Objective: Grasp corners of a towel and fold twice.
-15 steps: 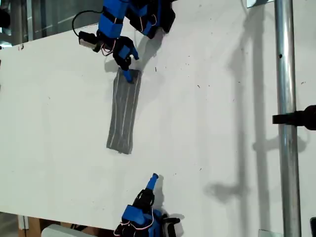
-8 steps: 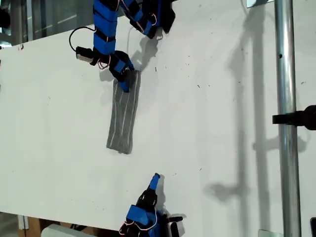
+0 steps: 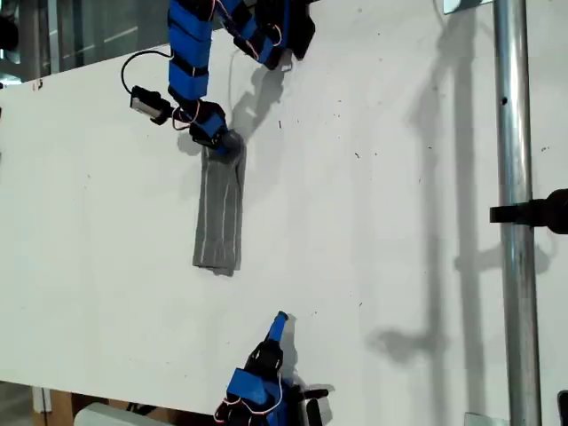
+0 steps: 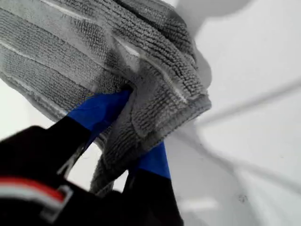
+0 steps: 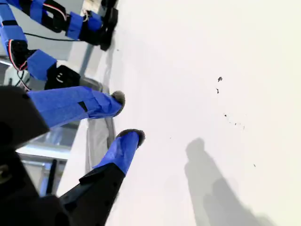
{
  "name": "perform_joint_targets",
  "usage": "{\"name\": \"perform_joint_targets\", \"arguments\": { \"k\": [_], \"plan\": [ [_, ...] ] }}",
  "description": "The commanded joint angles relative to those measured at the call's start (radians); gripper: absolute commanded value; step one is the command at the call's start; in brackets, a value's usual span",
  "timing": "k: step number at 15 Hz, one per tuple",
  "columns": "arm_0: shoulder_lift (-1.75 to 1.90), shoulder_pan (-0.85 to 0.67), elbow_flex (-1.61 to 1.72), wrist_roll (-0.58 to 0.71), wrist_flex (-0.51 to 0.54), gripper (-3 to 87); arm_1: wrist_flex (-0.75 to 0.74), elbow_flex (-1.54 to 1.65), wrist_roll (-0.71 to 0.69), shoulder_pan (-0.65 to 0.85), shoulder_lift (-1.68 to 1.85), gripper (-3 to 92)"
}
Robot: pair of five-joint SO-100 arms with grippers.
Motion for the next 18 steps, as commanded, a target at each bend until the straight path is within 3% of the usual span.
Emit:
{"name": "perform_joint_targets", "arguments": {
  "k": [1, 4, 5, 9, 14, 15, 17, 18],
  "plan": [
    [0.006, 0.008, -0.008, -0.003, -0.006, 11.0, 0.281, 0.081, 0.032, -0.055, 0.316, -0.2],
    [0.006, 0.006, -0.008, 0.002, -0.006, 10.9, 0.784, 0.071, 0.104, -0.101, 0.888, -0.2],
    [0.006, 0.006, -0.006, 0.002, -0.008, 10.9, 0.795, 0.04, 0.106, -0.13, 0.953, -0.2],
    [0.006, 0.015, -0.005, -0.009, -0.009, 10.8, 0.258, -0.106, 0.066, -0.253, 0.505, -0.2],
    [0.006, 0.011, -0.006, -0.017, -0.009, 10.7, -0.04, -0.385, 0.011, -0.259, 0.028, 0.2],
    [0.006, 0.011, -0.008, -0.017, -0.009, 10.6, -0.089, -0.387, 0.011, -0.258, -0.032, 2.4],
    [0.006, 0.009, 0.0, -0.02, -0.009, 10.6, -0.187, -0.391, -0.002, -0.256, -0.112, 26.3],
    [0.006, 0.008, 0.003, -0.021, -0.012, 10.7, -0.233, -0.397, -0.006, -0.25, -0.126, 24.3]
  ]
}}
